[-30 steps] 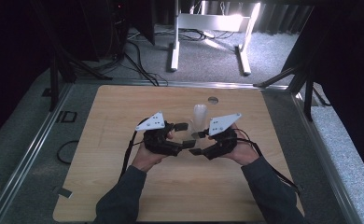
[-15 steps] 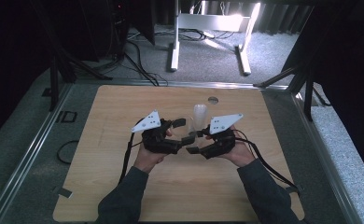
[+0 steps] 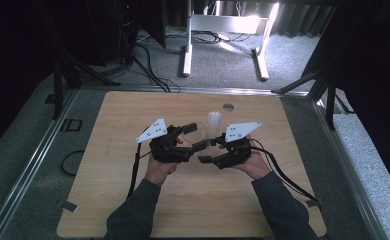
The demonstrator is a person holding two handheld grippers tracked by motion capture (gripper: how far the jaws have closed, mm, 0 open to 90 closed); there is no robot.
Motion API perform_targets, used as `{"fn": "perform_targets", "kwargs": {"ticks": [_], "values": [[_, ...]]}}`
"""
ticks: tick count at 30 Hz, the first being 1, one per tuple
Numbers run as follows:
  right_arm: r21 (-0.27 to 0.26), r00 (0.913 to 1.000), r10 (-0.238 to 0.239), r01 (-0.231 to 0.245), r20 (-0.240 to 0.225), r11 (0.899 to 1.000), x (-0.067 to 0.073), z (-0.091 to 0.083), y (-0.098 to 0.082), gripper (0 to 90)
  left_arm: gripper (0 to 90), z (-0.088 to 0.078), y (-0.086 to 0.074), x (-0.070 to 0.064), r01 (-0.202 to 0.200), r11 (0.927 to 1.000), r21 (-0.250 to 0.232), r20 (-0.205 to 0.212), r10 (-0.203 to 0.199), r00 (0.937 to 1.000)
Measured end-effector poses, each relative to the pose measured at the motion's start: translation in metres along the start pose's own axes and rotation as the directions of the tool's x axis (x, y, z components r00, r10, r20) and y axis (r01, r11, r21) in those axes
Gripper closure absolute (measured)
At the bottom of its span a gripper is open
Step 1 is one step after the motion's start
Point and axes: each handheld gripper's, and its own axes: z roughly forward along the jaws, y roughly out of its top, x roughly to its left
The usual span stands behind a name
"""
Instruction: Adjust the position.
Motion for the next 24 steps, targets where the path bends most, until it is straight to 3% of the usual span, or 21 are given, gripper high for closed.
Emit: {"fn": "perform_targets", "kwargs": {"ticks": [14, 24], "values": [[0.006, 1.0, 0.007, -0.007, -0.004, 1.0, -0.0009, 0.0008, -0.0006, 40.7, 27.2, 0.0001, -0.0008, 0.0003, -0.003, 1.0, 0.007, -0.001, 0.003, 1.0], [0.023, 0.9998, -0.004, 0.003, 0.02, 1.0, -0.0003, -0.0002, -0.0001, 29.8, 27.5, -0.0018, 0.0004, 0.0006, -0.01, 0.9999, 0.007, -0.019, 0.01, 0.9998]]}}
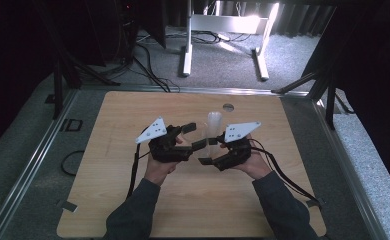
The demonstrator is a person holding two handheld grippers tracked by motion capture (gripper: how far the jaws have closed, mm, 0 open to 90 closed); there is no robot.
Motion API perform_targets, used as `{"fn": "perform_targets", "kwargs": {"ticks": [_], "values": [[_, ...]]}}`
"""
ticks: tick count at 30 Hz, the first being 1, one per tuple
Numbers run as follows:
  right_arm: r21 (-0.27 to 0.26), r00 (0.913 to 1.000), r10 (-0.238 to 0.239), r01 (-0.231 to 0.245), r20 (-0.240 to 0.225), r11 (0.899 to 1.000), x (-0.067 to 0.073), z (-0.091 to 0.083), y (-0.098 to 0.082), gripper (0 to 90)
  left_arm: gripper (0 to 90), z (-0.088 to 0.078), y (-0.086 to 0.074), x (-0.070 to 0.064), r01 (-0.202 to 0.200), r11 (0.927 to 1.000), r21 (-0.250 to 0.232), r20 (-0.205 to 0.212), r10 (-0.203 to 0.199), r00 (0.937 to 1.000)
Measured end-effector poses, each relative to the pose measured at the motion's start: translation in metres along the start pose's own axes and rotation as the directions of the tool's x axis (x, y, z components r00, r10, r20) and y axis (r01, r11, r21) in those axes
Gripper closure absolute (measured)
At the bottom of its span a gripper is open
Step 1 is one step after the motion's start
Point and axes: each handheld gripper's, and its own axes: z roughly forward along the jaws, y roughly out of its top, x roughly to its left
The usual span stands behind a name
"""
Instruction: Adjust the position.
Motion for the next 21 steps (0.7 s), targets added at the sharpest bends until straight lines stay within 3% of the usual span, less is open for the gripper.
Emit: {"fn": "perform_targets", "kwargs": {"ticks": [9, 21], "values": [[0.006, 0.9993, 0.0, 0.0, 0.038, 1.0, -0.001, -0.005, 0.002, 22.2, 27.6, -0.002, 0.0, 0.001, -0.016, 0.9998, 0.009, -0.036, 0.016, 0.9992], [0.002, 0.9963, -0.011, 0.011, 0.085, 1.0, -0.001, -0.01, 0.004, 21.3, 27.7, -0.006, -0.001, 0.004, -0.021, 0.9994, 0.026, -0.08, 0.023, 0.9966]]}}
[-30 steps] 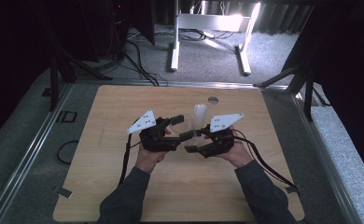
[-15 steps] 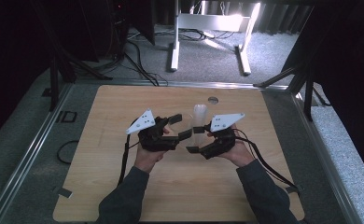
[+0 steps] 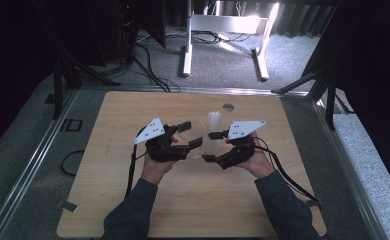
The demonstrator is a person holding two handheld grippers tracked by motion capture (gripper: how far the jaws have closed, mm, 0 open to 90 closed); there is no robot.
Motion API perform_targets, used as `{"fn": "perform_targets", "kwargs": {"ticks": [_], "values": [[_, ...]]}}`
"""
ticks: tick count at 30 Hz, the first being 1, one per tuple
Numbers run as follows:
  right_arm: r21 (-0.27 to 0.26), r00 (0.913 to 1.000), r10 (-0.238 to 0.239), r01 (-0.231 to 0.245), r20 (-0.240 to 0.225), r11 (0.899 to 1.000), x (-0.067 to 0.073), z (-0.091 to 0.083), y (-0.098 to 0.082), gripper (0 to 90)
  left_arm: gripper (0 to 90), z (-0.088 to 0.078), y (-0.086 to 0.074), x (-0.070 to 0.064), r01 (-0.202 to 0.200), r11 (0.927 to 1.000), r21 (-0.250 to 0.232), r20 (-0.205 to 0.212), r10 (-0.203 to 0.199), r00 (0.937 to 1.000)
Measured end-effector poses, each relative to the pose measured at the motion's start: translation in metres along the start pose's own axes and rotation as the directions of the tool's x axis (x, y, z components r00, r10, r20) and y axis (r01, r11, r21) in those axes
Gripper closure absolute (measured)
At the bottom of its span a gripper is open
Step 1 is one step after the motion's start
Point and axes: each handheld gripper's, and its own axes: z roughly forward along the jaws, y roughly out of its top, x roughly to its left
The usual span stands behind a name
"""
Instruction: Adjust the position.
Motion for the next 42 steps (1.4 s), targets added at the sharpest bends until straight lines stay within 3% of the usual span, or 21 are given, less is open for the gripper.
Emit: {"fn": "perform_targets", "kwargs": {"ticks": [18, 42], "values": [[0.016, 0.9994, -0.011, 0.011, 0.032, 1.0, 0.002, -0.002, 0.0, 22.1, 27.7, -0.008, 0.0, 0.007, -0.023, 0.9993, 0.029, -0.085, 0.026, 0.996], [0.035, 0.9985, -0.024, 0.023, 0.05, 0.999, 0.003, -0.007, 0.001, 22.0, 28.3, -0.022, -0.004, 0.019, -0.027, 0.9984, 0.049, -0.16, 0.035, 0.9865]]}}
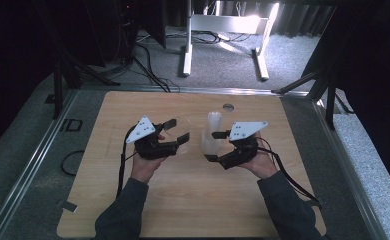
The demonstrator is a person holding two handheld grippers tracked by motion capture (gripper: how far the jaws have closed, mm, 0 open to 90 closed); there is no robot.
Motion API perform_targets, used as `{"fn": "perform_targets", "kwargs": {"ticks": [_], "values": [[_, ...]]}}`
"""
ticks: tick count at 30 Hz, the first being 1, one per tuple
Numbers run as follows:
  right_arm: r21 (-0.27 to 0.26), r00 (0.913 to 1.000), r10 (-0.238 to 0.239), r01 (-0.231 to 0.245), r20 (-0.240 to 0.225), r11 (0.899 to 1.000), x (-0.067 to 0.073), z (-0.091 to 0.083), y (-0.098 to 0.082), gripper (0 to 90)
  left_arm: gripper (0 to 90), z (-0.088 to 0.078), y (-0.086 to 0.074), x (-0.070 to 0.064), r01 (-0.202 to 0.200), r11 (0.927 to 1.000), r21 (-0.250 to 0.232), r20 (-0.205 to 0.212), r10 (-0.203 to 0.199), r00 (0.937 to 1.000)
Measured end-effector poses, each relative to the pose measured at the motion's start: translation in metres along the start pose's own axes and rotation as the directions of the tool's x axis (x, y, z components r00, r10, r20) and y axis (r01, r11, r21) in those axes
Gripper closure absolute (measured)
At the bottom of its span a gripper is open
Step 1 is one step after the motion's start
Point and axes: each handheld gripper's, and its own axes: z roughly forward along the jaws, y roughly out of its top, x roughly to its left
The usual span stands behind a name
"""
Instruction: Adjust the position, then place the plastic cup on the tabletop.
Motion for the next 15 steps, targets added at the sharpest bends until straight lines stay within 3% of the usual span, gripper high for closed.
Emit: {"fn": "perform_targets", "kwargs": {"ticks": [15], "values": [[0.0, 1.0, -0.002, 0.002, 0.004, 1.0, -0.0005, -0.0011, 0.0005, 22.0, 28.5, -0.0067, -0.0016, 0.0072, -0.003, 1.0, 0.005, -0.044, 0.003, 0.999]]}}
